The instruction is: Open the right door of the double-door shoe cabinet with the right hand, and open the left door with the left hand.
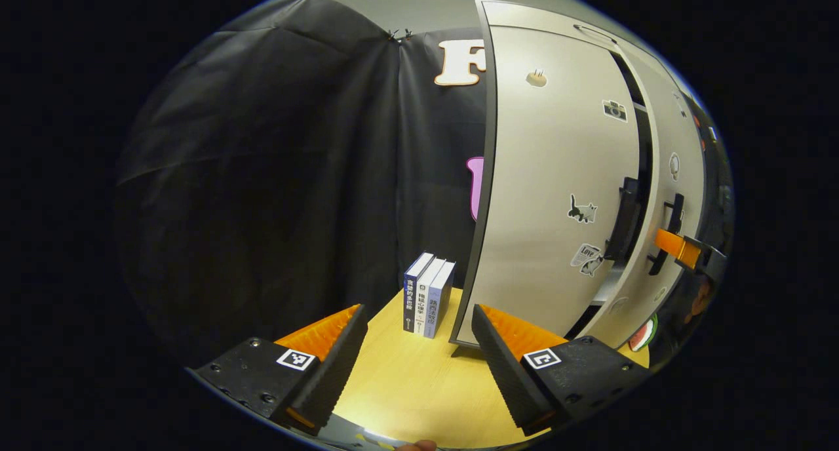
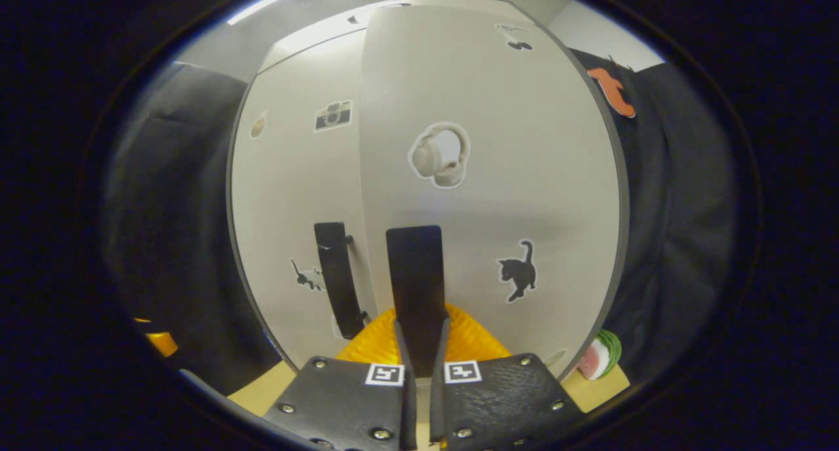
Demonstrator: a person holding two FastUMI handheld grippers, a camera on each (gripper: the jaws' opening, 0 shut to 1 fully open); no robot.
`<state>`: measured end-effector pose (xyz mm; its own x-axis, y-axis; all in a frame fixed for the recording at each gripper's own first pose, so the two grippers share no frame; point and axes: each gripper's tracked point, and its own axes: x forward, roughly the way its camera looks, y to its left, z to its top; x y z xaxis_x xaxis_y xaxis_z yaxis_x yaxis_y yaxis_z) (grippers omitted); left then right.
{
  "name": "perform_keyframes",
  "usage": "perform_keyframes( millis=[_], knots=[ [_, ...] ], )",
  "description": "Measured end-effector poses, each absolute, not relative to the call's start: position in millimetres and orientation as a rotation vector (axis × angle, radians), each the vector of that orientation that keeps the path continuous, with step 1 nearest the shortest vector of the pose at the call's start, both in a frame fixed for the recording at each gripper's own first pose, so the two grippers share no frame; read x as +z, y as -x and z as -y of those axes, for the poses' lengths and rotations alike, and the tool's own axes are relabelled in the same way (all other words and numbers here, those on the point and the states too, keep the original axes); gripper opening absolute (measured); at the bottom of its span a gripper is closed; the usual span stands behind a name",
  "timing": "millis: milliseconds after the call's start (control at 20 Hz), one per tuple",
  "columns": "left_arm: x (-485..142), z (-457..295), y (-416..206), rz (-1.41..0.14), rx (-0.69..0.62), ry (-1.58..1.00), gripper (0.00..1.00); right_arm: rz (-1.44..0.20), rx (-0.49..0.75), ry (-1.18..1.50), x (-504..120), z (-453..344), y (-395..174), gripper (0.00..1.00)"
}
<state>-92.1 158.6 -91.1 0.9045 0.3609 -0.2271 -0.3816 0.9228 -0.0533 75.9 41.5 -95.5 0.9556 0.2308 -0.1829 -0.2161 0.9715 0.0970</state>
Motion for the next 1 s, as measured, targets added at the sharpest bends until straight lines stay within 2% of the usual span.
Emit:
perform_keyframes(
  millis=[600,1000],
  knots=[
    [-86,-150,108,-0.21,0.384,0.075,1.0,-0.19,0.365,-0.049,-96,-18,-44,0.08],
    [-88,-122,97,-0.223,0.314,0.061,0.99,-0.179,0.485,-0.034,-90,-1,-20,0.08]
  ],
)
